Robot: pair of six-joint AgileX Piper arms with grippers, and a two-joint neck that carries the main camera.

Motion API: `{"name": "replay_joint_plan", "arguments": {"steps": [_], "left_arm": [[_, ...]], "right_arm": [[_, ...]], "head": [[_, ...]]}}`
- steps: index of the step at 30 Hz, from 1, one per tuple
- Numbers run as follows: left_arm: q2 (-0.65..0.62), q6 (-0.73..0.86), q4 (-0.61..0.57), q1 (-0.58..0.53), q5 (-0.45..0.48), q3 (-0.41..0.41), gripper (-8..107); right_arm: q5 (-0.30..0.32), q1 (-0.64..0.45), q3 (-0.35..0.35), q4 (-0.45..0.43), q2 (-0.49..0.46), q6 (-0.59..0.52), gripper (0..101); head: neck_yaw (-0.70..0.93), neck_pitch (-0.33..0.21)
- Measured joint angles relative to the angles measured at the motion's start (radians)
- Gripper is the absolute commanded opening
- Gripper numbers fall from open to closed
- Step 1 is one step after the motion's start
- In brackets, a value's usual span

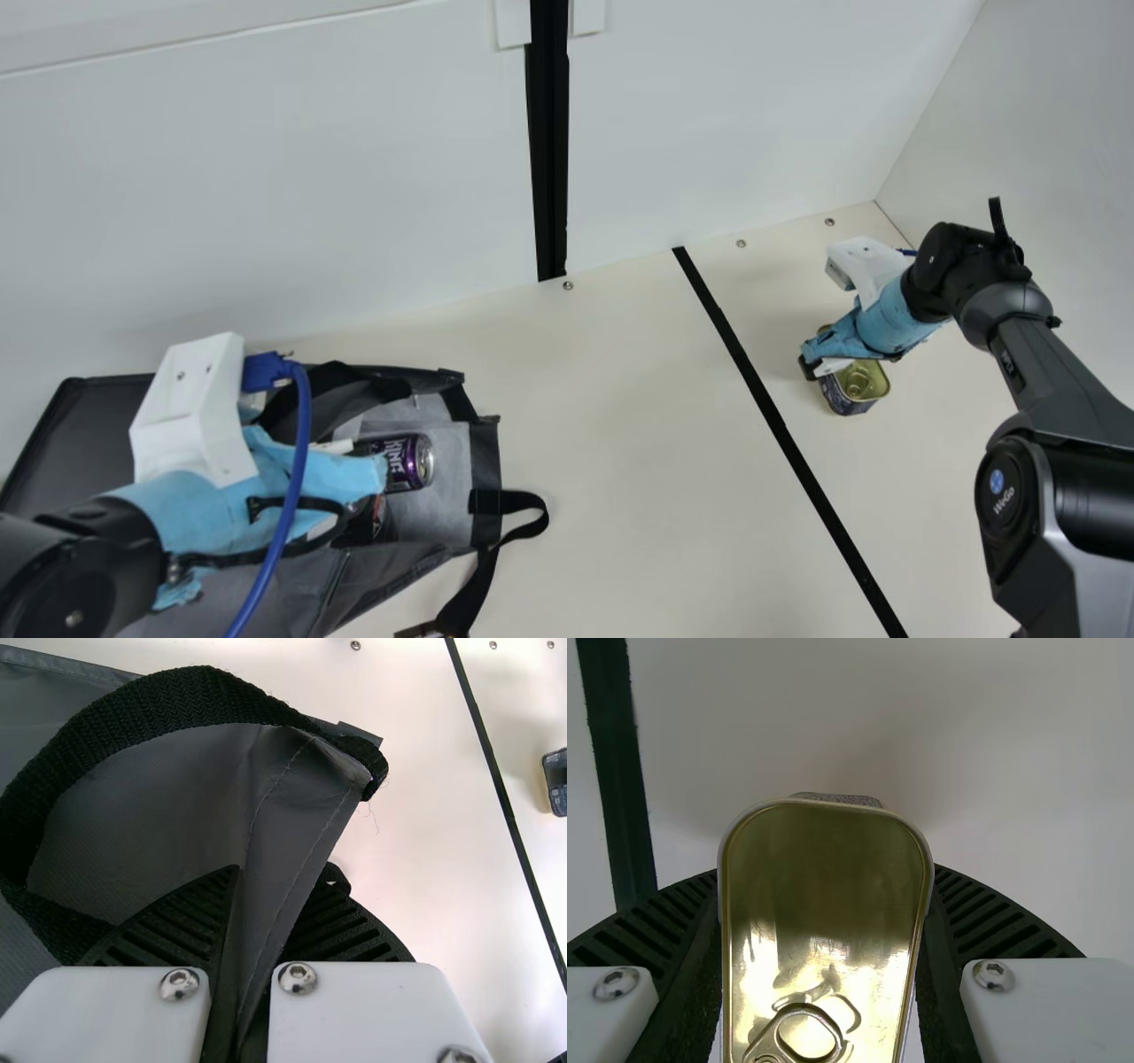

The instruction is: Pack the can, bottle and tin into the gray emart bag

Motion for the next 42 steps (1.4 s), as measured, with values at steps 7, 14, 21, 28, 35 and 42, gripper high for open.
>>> {"name": "replay_joint_plan", "arguments": {"steps": [7, 14, 21, 28, 35, 42], "left_arm": [[0.0, 0.0, 0.0, 0.0, 0.0, 0.0, 10], [0.0, 0.0, 0.0, 0.0, 0.0, 0.0, 10], [0.0, 0.0, 0.0, 0.0, 0.0, 0.0, 10], [0.0, 0.0, 0.0, 0.0, 0.0, 0.0, 10], [0.0, 0.0, 0.0, 0.0, 0.0, 0.0, 10], [0.0, 0.0, 0.0, 0.0, 0.0, 0.0, 10]], "right_arm": [[0.002, 0.022, 0.008, 0.0, -0.042, 0.001, 0], [0.011, 0.05, 0.019, 0.007, -0.08, 0.002, 0], [0.031, 0.08, 0.017, 0.013, -0.117, 0.003, 0], [0.049, 0.114, 0.011, 0.014, -0.149, 0.005, 0], [0.053, 0.154, 0.033, 0.007, -0.185, 0.002, 0], [0.054, 0.186, 0.069, -0.001, -0.224, 0.002, 0]], "head": [[0.0, 0.0], [0.002, 0.0], [0.0, 0.0], [0.0, 0.0], [0.002, 0.0], [0.002, 0.0]]}}
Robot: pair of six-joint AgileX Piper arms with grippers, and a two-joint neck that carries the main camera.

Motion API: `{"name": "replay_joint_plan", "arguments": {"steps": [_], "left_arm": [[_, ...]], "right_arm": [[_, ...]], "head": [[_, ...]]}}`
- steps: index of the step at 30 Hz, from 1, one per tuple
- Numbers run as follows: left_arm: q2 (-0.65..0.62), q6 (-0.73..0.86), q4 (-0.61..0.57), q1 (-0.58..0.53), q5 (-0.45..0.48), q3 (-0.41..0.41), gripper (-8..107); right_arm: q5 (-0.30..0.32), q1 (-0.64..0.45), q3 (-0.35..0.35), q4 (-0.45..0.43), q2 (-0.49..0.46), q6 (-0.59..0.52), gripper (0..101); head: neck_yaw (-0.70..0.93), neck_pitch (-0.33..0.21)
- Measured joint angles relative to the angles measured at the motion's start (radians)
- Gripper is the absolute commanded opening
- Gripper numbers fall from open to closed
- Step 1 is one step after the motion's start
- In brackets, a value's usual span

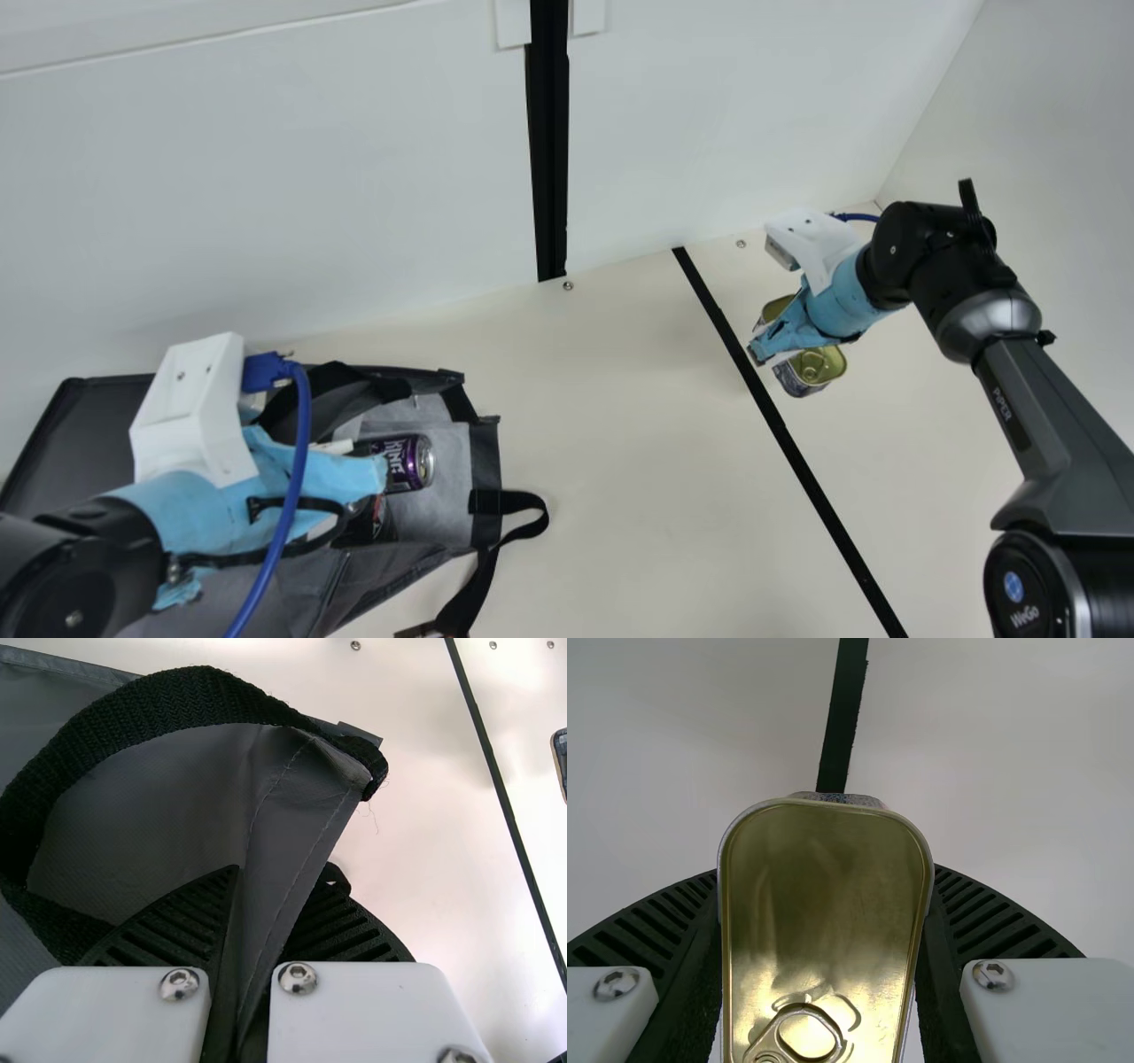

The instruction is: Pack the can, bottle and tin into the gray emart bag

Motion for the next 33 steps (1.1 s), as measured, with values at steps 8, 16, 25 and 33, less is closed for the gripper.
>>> {"name": "replay_joint_plan", "arguments": {"steps": [8, 16, 25, 33], "left_arm": [[0.0, 0.0, 0.0, 0.0, 0.0, 0.0, 10], [0.0, 0.0, 0.0, 0.0, 0.0, 0.0, 10], [0.0, 0.0, 0.0, 0.0, 0.0, 0.0, 10], [0.0, 0.0, 0.0, 0.0, 0.0, 0.0, 10]], "right_arm": [[0.0, 0.028, 0.028, -0.003, -0.04, -0.004, 0], [0.002, 0.063, 0.057, 0.0, -0.086, -0.012, 0], [0.002, 0.109, 0.108, -0.002, -0.138, -0.031, 0], [0.001, 0.159, 0.155, -0.012, -0.184, -0.057, 0]], "head": [[-0.002, 0.0], [0.0, 0.0], [-0.002, 0.0], [-0.002, 0.0]]}}
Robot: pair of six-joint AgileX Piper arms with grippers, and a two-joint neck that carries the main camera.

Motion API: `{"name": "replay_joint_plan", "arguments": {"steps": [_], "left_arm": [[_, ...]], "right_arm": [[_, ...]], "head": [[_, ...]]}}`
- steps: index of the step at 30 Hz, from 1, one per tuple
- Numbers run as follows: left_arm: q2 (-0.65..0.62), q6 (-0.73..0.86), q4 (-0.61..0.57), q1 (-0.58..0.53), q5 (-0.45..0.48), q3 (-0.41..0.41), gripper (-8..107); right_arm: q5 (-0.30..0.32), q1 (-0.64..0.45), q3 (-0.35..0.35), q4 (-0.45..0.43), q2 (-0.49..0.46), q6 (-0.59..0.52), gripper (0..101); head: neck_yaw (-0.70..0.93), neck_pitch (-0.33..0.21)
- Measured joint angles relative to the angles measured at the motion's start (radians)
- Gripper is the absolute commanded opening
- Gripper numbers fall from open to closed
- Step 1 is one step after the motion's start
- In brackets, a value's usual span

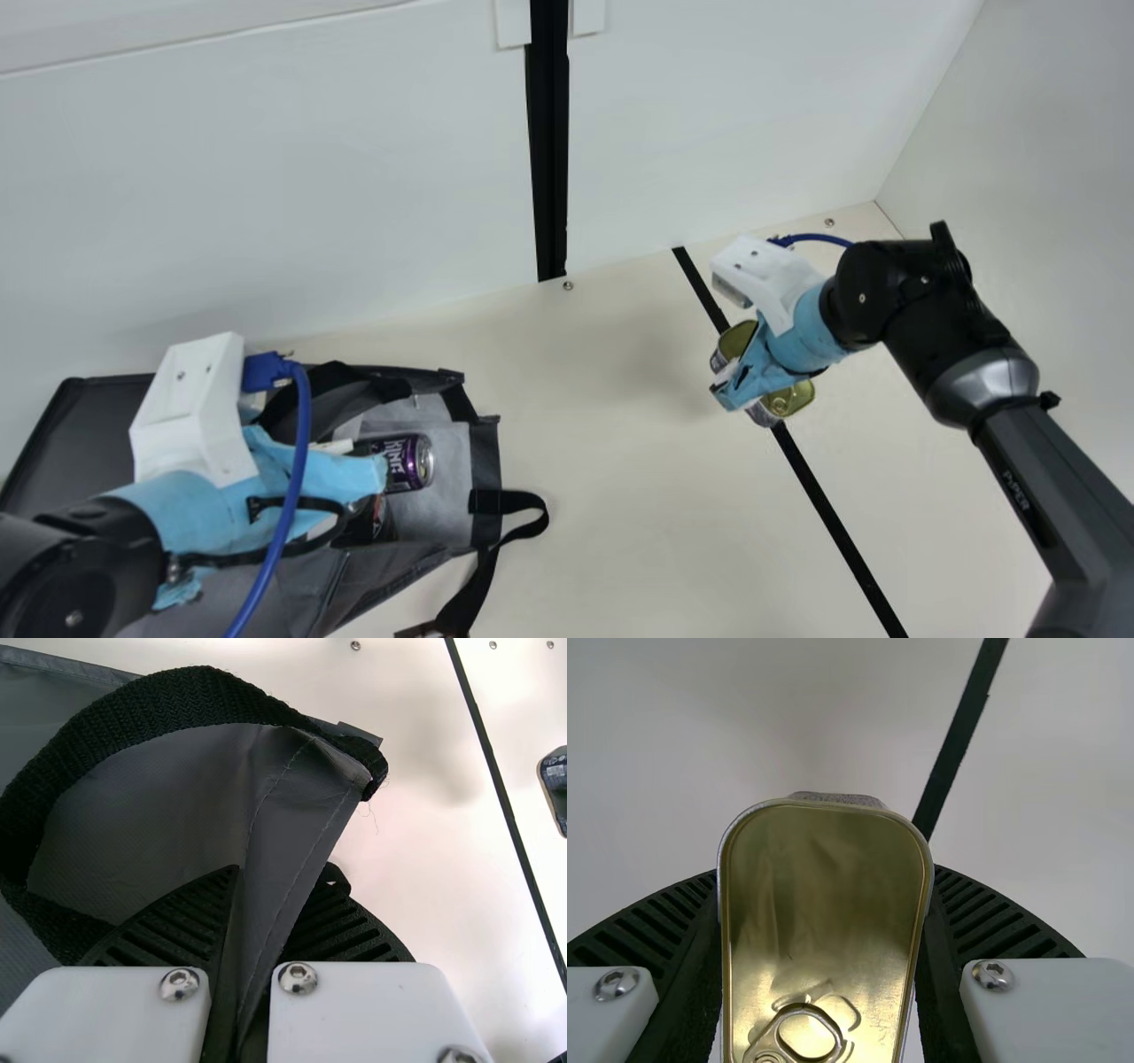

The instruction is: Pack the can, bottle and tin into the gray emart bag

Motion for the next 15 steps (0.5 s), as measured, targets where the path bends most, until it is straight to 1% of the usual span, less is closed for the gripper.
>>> {"name": "replay_joint_plan", "arguments": {"steps": [7, 15], "left_arm": [[0.0, 0.0, 0.0, 0.0, 0.0, 0.0, 10], [0.0, 0.0, 0.0, 0.0, 0.0, 0.0, 10]], "right_arm": [[0.004, 0.047, 0.035, -0.006, -0.039, -0.027, 0], [0.007, 0.098, 0.075, 0.009, -0.078, -0.044, 0]], "head": [[0.0, 0.0], [0.0, 0.0]]}}
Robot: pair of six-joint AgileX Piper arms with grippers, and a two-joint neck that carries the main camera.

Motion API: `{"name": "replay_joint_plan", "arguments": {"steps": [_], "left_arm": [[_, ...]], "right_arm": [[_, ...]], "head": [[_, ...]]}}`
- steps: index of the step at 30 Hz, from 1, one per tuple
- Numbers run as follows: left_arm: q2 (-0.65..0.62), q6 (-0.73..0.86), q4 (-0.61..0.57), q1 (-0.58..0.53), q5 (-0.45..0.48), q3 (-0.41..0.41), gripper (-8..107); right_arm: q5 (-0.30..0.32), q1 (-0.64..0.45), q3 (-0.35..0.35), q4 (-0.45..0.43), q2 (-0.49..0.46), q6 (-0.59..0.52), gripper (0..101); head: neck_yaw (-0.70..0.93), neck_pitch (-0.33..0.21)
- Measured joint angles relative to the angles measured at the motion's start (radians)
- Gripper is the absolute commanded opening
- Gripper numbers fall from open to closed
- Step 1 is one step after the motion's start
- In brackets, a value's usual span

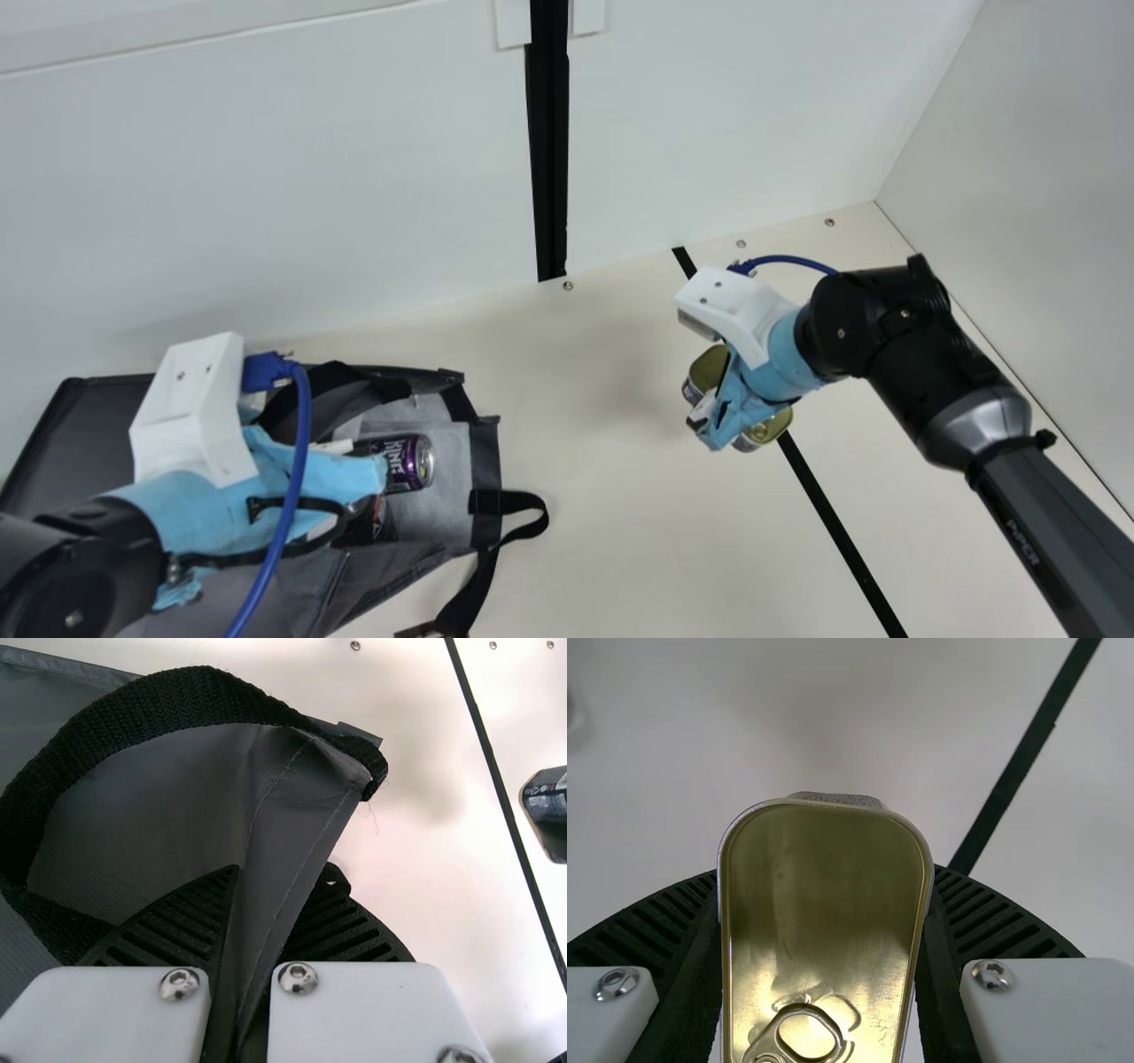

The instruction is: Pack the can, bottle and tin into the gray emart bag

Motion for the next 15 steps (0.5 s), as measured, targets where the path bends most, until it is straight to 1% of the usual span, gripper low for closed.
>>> {"name": "replay_joint_plan", "arguments": {"steps": [15], "left_arm": [[0.0, 0.0, 0.0, 0.0, 0.0, 0.0, 10]], "right_arm": [[-0.004, 0.101, 0.087, 0.015, -0.067, -0.021, 0]], "head": [[0.0, 0.0]]}}
